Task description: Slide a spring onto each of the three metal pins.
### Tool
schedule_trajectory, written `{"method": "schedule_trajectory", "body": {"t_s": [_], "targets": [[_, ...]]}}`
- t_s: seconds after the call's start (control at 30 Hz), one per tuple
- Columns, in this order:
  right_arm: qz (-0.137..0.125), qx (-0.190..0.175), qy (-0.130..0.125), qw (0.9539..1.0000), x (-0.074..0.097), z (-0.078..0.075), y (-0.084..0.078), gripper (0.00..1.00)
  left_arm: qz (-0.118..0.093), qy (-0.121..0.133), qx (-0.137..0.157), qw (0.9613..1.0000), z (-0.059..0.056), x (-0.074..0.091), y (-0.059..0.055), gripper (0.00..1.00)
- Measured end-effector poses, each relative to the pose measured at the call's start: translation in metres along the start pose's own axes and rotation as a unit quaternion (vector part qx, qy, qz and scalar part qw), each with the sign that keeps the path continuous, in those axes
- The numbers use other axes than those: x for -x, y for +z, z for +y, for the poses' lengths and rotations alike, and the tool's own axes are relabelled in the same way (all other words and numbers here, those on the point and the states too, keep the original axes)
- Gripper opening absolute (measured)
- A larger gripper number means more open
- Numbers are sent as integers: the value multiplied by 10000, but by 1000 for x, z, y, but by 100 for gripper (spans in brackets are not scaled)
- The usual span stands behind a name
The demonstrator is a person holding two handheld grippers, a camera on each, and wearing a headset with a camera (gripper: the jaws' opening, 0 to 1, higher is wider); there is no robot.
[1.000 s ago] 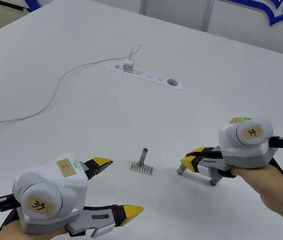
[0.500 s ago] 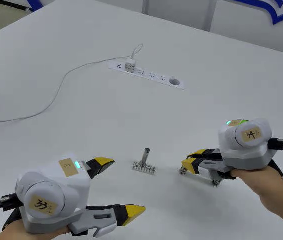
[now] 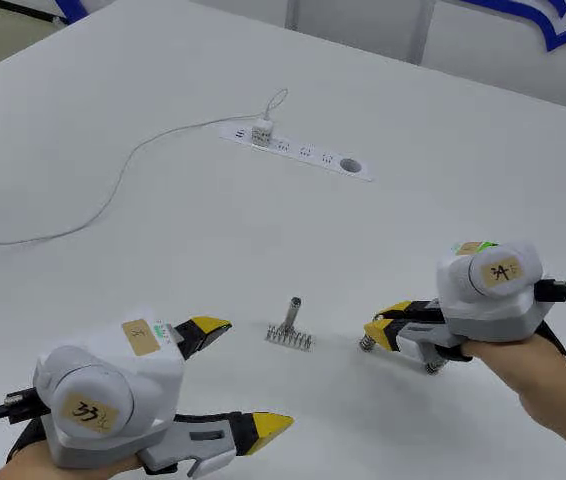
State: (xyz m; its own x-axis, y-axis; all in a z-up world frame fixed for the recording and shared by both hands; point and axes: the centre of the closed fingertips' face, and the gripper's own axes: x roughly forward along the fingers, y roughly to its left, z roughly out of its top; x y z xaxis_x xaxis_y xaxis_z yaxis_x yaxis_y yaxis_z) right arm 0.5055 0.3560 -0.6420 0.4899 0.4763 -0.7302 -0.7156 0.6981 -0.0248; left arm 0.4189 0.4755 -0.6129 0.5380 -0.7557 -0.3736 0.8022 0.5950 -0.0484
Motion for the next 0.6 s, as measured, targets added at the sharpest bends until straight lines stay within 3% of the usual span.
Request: {"method": "schedule_trajectory", "body": {"t_s": [0.6], "targets": [[-100,-1,-17,9999,7,0,5,15,23,-14,2,10000,-1,0,-1,69]]}}
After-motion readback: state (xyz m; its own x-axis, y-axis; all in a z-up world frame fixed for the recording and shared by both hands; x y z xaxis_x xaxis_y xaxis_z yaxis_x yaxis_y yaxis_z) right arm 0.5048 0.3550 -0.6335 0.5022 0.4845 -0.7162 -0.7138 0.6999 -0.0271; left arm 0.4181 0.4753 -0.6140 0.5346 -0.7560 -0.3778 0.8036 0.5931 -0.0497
